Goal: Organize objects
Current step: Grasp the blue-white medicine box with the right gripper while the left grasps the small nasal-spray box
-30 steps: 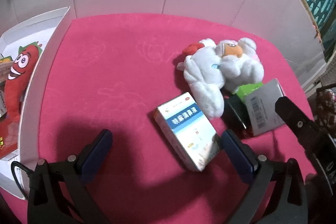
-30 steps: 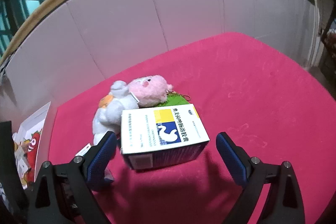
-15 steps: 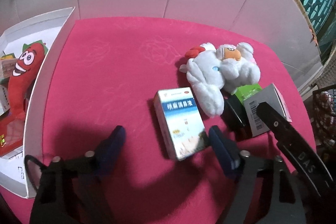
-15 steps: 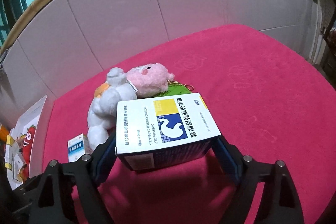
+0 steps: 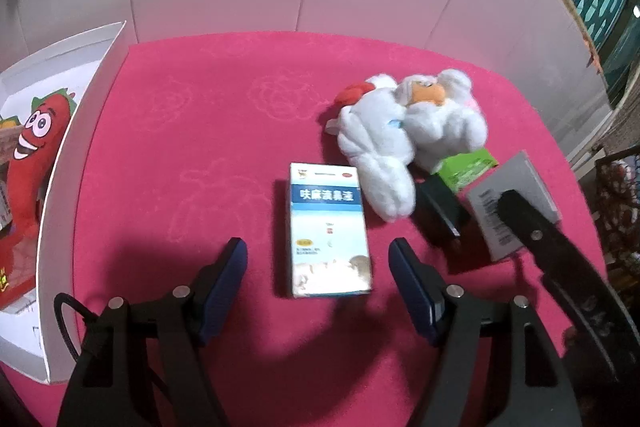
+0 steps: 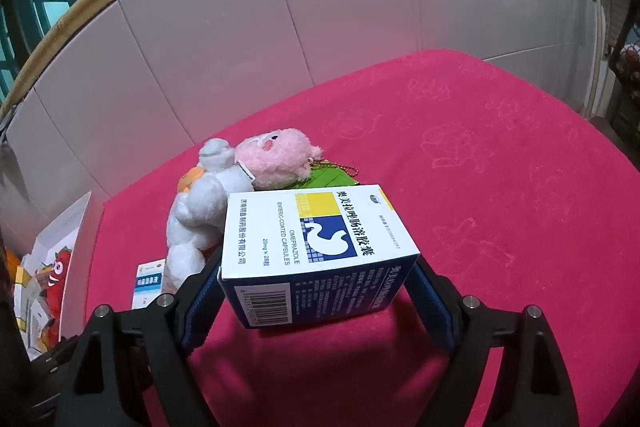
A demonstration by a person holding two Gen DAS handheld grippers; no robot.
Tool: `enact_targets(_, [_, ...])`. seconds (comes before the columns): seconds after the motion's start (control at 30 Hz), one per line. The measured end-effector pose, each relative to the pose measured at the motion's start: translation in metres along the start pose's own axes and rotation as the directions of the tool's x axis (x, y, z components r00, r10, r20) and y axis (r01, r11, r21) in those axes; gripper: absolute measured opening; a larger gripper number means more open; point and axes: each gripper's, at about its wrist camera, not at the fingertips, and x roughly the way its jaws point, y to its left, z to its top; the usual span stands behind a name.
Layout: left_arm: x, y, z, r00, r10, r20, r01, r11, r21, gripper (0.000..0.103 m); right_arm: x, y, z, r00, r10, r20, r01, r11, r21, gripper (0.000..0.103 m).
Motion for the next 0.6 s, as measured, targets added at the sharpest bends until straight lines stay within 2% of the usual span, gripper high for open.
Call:
enact_targets(0.07, [0.002,-0.003,0.003,0.999,0.030,0.012,-0.031,0.998,0.047,0.071,0.001,0.000,0.000,1.000,-0.005,-0.005,0.005,1.000,0.000,0.088])
enact_targets(0.1, [0.002,-0.004,0.004,0.999,0.041,0.015,-0.042,0.998,0.054,0.066,0.000,-0.001,0.000,1.000,-0.006,-0.004,0.006,1.000,0.003,0.088])
enact_targets(0.13, [0.001,-0.003,0.005,0.998,0.048,0.026,-0.050,0.997,0.061,0.050,-0.001,-0.002,-0.001,1.000,-0.007,-0.004,0.007,1.000,0.006,0.088])
enact_targets(0.2, [-0.001,0.000,0.006,0.998,0.055,0.042,-0.058,0.996,0.069,0.037,-0.004,-0.003,-0.001,1.000,-0.013,0.002,0.013,1.000,0.013,0.087])
enact_targets(0.37, [-0.013,0.007,0.002,0.998,0.008,0.069,-0.013,0.998,0.068,0.036,-0.022,-0.008,-0.005,0.999,-0.024,0.038,0.023,0.999,0.029,0.087])
enact_targets(0.47, [-0.031,0.002,-0.002,0.992,0.014,0.121,-0.026,0.995,0.101,0.036,-0.042,-0.008,-0.009,0.995,-0.034,0.092,0.032,0.999,0.034,0.087])
enact_targets(0.6, [-0.067,-0.008,-0.006,0.977,-0.005,0.212,-0.026,0.990,0.139,0.036,-0.074,-0.003,-0.013,0.984,-0.046,0.171,0.042,0.999,0.029,0.087])
